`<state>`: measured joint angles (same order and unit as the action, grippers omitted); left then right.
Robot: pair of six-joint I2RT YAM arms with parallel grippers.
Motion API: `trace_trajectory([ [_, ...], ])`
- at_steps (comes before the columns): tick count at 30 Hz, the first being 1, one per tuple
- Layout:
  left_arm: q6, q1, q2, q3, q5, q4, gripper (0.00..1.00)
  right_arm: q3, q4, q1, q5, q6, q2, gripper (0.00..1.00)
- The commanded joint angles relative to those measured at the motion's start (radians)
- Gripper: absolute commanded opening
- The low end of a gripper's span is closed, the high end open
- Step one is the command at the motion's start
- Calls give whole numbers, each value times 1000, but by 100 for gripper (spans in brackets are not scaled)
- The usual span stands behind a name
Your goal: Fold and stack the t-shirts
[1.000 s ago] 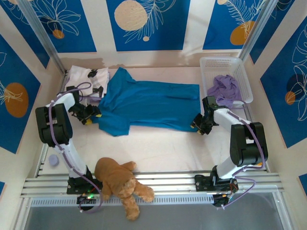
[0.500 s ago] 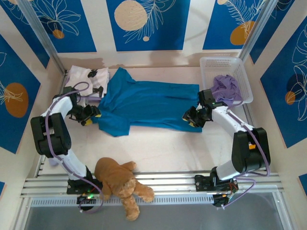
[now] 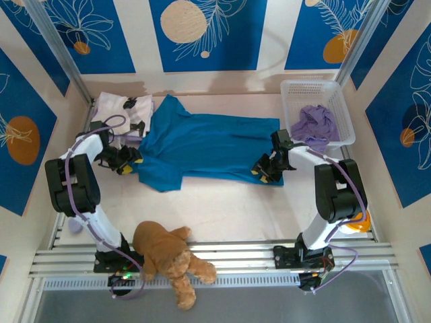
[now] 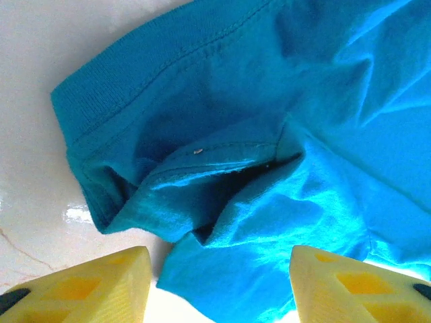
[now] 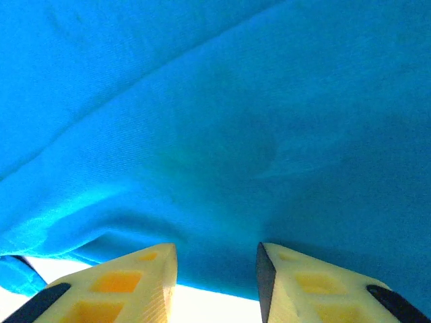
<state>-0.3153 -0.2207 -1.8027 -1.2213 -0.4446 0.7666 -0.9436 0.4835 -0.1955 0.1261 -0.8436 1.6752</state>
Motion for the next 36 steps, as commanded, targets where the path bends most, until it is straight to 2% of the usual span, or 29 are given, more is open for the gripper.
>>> trace_trajectory([
  [1,10,-11,12,-31,-10,25,57,34,36,16,-39,11,3,38],
  [6,8,-8,58,-13,-8,35,56,3,131,33,-53,49,-21,38],
  [10,23,-5,116,14,45,63,56,-20,170,-4,-79,60,-99,38],
  [13,47,-5,156,31,78,92,56,-72,207,-78,-108,64,-140,39],
  [16,61,-4,179,54,90,116,55,-158,241,-201,-132,51,-123,39],
  [21,59,14,181,115,79,114,51,-362,267,-422,-189,91,35,39],
  [26,51,36,183,167,66,99,46,-614,328,-571,-242,197,267,39],
  [30,43,43,168,182,48,80,42,-799,376,-644,-258,278,421,39],
  [36,24,47,131,191,47,53,41,-958,397,-704,-239,347,546,39],
])
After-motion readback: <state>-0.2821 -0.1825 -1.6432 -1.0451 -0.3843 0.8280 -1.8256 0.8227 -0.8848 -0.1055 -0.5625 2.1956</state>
